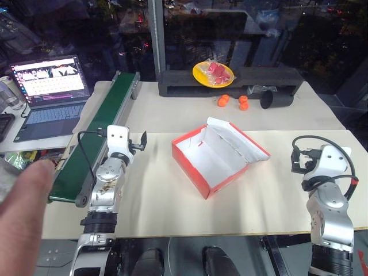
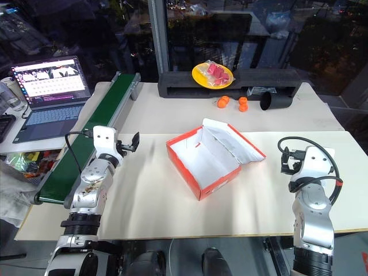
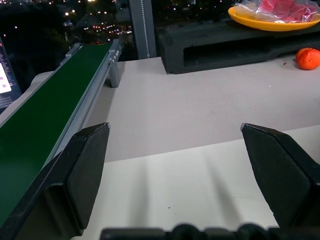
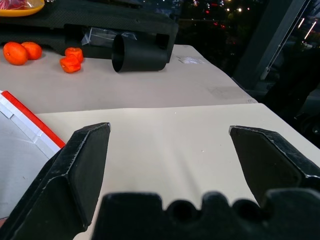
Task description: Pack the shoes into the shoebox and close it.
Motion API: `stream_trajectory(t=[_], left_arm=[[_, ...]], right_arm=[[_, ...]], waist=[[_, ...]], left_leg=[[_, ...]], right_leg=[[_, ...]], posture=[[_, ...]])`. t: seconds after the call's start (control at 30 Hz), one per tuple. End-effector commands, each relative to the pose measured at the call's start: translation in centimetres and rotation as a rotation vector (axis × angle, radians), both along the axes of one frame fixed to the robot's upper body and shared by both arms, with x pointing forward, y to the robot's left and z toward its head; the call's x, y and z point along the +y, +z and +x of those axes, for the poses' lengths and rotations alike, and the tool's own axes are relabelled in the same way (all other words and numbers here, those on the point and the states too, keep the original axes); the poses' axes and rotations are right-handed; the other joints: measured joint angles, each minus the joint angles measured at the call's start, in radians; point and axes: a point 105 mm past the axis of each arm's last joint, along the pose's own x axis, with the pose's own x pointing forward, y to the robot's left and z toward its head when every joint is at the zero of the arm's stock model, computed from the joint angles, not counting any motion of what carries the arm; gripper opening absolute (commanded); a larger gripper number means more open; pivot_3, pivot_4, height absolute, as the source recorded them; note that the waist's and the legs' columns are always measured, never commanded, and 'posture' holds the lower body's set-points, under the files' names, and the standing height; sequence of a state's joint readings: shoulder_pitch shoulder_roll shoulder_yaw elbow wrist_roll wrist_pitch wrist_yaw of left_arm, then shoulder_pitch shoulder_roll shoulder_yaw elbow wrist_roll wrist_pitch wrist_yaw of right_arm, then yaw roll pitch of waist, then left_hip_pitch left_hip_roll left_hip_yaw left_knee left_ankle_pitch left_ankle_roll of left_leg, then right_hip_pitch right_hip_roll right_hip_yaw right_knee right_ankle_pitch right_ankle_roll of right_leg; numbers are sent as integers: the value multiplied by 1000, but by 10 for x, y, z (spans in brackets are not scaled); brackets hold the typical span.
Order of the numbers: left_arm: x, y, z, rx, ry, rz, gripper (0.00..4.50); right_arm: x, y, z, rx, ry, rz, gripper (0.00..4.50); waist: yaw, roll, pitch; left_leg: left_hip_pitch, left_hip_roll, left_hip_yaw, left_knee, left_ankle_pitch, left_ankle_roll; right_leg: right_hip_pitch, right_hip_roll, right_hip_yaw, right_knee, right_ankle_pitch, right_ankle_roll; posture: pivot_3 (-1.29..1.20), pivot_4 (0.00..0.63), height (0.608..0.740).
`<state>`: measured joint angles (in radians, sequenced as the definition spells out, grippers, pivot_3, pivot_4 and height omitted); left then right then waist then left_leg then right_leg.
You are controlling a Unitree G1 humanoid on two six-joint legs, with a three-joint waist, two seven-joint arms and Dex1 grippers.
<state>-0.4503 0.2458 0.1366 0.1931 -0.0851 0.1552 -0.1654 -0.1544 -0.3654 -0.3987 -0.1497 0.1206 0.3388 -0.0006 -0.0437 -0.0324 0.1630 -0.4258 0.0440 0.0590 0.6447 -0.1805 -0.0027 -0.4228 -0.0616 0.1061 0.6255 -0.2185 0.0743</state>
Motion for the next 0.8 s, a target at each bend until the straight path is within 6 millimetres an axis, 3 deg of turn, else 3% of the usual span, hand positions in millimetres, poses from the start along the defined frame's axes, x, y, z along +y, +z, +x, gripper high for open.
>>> stream_trajectory(t=[0.03, 0.07, 0.13, 0.27, 0.3, 0.37, 0.43, 0.47, 0.6, 0.67, 0.8], left_arm=[[-15, 19, 0, -83, -60, 90, 4500], [-21, 18, 0, -91, -82, 140, 4500], [-22, 25, 0, -127, -86, 155, 4500], [-8, 51, -5, -210, -43, 136, 4500], [-1, 58, -5, -225, -22, 109, 4500], [17, 67, -2, -223, 29, 82, 4500], [39, 69, 3, -193, 87, 50, 4500], [49, 66, 4, -163, 100, 14, 4500], [87, 54, 1, -25, 110, 23, 4500], [107, 48, -4, 50, 119, 43, 4500], [132, 36, -13, 179, 153, 64, 4500]], right_arm=[[-2, 16, -2, -37, -23, -28, 4492], [-3, 18, -1, -38, -43, -10, 4492], [15, 38, 6, -119, 2, 68, 4492], [78, 85, 25, -239, 257, 118, 4492], [96, 96, 29, -262, 333, 135, 4492], [150, 113, 38, -247, 598, 184, 4492], [208, 123, 28, -192, 905, 179, 4492], [229, 123, 18, -156, 1032, 146, 4492], [270, 109, -26, -27, 1396, 86, 4492], [277, 98, -41, 38, 1514, 102, 4492], [275, 74, -51, 158, 1574, 82, 4492]], waist=[[0, 0, 0], [1, 0, 0], [0, 0, 0], [-13, 0, 0], [-17, 0, 0], [-25, 0, 0], [-26, 0, 0], [-25, 0, 0], [-11, 0, 0], [-7, -1, -1], [7, -2, -1]], left_leg=[[0, 0, 0, 0, 0, 0], [0, 0, 0, 0, 0, 0], [0, 0, 0, 0, 0, 0], [1, 1, 0, 0, 0, 0], [1, 1, -1, 0, 0, 0], [1, 2, -1, 0, 0, 0], [1, 2, -2, 0, 0, 0], [1, 2, -3, 0, 0, 0], [-4, 2, -9, 0, 0, 0], [-10, 2, -11, 0, -1, 1], [-14, 2, -13, 0, -2, 0]], right_leg=[[0, 0, 0, 0, 0, 0], [0, 0, 0, 0, 0, 0], [0, 0, 0, 0, 0, 0], [-1, 1, 1, 1, 1, -1], [-1, 1, 1, 2, 0, -1], [-1, 2, 0, 2, 0, -1], [-1, 3, 0, 3, 1, -1], [-1, 3, -1, 3, 1, -1], [-1, 1, -10, 1, 0, -2], [-3, 0, -12, 2, 0, -2], [-4, 0, -16, 0, 0, -2]], posture=[[0, 150, 733], [0, 150, 733], [0, 150, 733], [0, 150, 733], [0, 150, 733], [0, 150, 733], [0, 150, 733], [0, 150, 733], [0, 150, 733], [0, 150, 733], [0, 150, 733]])
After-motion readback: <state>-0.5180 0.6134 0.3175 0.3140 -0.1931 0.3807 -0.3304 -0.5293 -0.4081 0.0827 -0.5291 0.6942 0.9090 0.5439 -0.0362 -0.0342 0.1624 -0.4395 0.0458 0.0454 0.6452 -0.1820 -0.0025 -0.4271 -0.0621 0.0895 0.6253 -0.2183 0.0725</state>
